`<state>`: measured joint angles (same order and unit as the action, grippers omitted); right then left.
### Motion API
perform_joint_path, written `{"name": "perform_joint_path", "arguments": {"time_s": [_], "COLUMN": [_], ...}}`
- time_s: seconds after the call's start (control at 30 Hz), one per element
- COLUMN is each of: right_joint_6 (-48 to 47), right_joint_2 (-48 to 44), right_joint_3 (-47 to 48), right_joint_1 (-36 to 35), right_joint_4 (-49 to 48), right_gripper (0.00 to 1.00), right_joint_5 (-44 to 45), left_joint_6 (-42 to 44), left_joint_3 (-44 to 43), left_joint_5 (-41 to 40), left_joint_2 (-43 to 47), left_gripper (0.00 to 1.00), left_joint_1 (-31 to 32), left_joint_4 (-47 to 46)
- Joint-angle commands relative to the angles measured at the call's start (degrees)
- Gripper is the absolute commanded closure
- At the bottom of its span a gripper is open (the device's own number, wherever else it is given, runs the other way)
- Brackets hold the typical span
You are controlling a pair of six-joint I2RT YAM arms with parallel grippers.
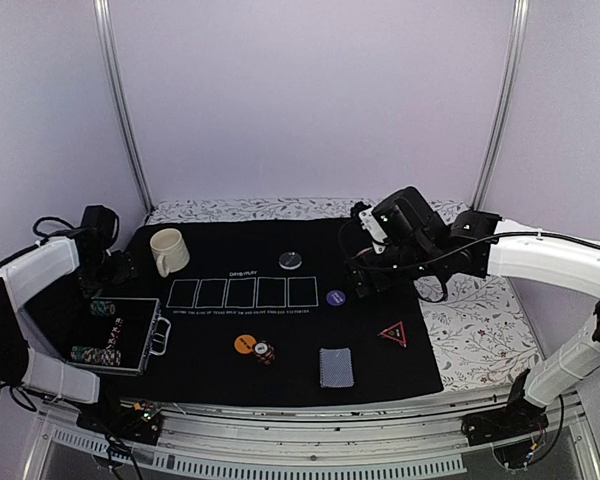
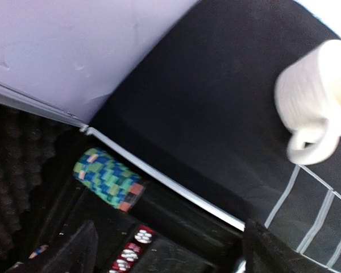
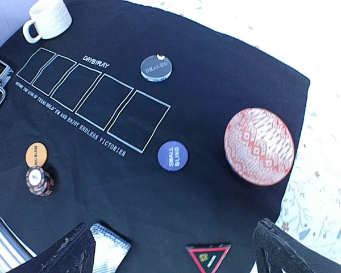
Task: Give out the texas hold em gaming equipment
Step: Pick up the pile of poker chips from the chip case.
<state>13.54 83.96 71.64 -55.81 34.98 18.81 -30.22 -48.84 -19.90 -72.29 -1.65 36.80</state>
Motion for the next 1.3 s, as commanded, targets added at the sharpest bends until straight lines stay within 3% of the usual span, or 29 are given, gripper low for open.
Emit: {"name": "perform_joint_path", "arguments": {"time_s": [0.0, 0.27, 0.43, 0.63, 0.8, 1.27], "right_joint_6": [-10.0, -18.5, -19.8, -19.9, -19.4, -18.9], "right_joint_2": [-1.7, 0.5, 0.4, 0.6, 0.4, -0.1], "right_joint_3": [-1.9, -3.3, -5.2, -5.5, -5.5, -5.5], "right_joint_1": [3.3, 5.4, 6.5, 7.3, 7.4, 7.4], "right_joint_4": [-10.3, -13.1, -14.5, -14.8, -14.8, -13.7], "right_gripper": [0.01, 0.01, 0.01, 0.01, 0.01, 0.01], "right_joint_5": [-7.1, -11.2, -12.4, -13.3, -13.8, -14.1], "left_joint_6": [2.7, 6.4, 8.2, 7.2, 5.9, 6.2], "left_joint_3": [-3.4, -4.5, -6.1, -4.8, -3.8, -3.7], "left_joint_5": [2.0, -1.0, 1.4, 2.3, -2.0, -2.9], "left_joint_2": [-3.3, -5.6, -11.5, -15.2, -15.5, -18.7], "left_gripper": [0.16, 0.38, 0.55, 0.5, 0.44, 0.43], "left_joint_1": [-5.4, -8.5, -8.8, -8.8, -8.9, -9.2], "left_joint_4": [4.2, 5.0, 6.3, 5.3, 4.8, 2.7]}}
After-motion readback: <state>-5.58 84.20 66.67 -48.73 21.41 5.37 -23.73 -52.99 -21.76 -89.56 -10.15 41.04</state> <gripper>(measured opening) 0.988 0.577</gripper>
